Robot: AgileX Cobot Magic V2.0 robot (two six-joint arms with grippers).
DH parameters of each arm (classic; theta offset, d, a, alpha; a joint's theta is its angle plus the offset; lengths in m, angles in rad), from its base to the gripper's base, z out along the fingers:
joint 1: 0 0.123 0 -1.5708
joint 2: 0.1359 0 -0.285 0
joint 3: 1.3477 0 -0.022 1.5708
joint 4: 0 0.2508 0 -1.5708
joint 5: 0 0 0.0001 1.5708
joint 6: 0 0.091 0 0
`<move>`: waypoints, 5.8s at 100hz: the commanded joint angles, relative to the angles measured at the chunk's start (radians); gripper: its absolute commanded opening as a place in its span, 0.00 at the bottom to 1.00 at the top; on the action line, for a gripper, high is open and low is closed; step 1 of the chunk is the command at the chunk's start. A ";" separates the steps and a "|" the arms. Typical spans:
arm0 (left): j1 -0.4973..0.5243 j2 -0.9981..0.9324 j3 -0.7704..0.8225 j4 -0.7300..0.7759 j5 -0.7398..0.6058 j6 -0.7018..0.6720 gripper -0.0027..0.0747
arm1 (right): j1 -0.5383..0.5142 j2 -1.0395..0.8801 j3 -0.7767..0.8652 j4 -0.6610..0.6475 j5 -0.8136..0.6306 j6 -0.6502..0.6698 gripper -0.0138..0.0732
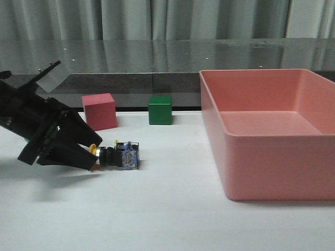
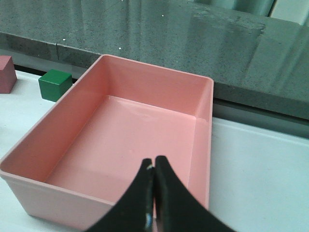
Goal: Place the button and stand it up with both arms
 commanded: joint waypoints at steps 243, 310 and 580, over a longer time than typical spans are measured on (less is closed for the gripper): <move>-0.602 -0.186 -0.327 1.759 0.060 -1.518 0.15 | 0.002 0.004 -0.025 0.006 -0.083 -0.004 0.09; -0.595 -0.236 -0.327 1.777 0.188 -1.520 0.70 | 0.002 0.004 -0.025 0.006 -0.083 -0.004 0.09; -0.104 -1.946 1.104 1.149 -1.099 -2.119 0.01 | 0.002 0.004 -0.025 0.006 -0.083 -0.004 0.09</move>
